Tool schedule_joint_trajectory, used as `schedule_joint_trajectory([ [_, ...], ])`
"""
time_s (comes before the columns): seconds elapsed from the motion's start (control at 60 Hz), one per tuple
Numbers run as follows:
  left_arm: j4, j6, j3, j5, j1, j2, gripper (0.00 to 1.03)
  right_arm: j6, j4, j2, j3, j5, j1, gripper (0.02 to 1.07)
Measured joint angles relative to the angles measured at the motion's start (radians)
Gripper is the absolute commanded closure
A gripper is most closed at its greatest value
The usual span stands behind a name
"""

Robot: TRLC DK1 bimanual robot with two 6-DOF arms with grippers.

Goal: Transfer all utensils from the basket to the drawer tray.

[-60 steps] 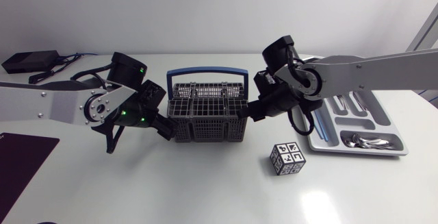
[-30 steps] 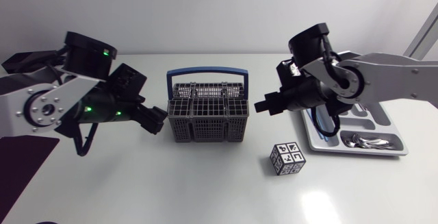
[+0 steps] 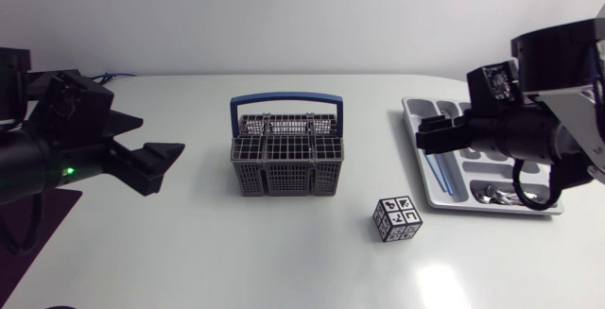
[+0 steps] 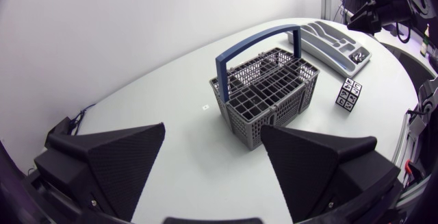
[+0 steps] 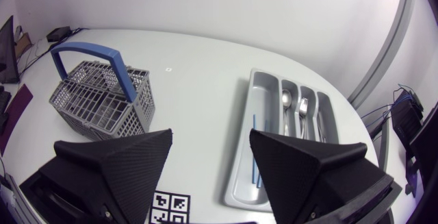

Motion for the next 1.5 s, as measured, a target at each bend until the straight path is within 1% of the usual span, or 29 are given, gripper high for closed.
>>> schedule_joint_trajectory([
  [0.183,-0.013,0.011,-0.075,0.000,0.027,-0.172,0.05,-0.074,0.071,-0.183,-0.115,0.002,-0.063,0.17],
  [0.3,-0.011,0.014,-0.126,-0.001,0.075,-0.262,0.05,-0.122,0.129,-0.310,-0.199,0.002,-0.087,0.17],
  [0.417,0.057,0.013,-0.224,-0.027,0.134,-0.399,0.05,-0.155,0.161,-0.431,-0.276,0.002,-0.110,0.15],
  [0.533,0.106,-0.002,-0.302,-0.030,0.164,-0.477,0.05,-0.178,0.164,-0.537,-0.340,0.002,-0.126,0.15],
  [0.817,0.212,-0.090,-0.465,-0.023,0.218,-0.599,0.06,-0.160,0.200,-0.706,-0.476,-0.034,-0.167,0.15],
  [1.25,0.366,-0.233,-0.695,0.002,0.295,-0.774,0.06,-0.061,0.248,-0.939,-0.661,-0.100,-0.228,0.15],
  [1.283,0.392,-0.243,-0.706,0.004,0.302,-0.786,0.06,-0.053,0.252,-0.959,-0.678,-0.109,-0.233,0.15],
  [1.4,0.398,-0.261,-0.709,0.005,0.307,-0.804,0.06,-0.026,0.265,-1.023,-0.729,-0.124,-0.251,0.15],
  [1.5,0.399,-0.261,-0.709,0.004,0.307,-0.804,0.05,-0.010,0.266,-1.048,-0.755,-0.134,-0.258,0.08],
])
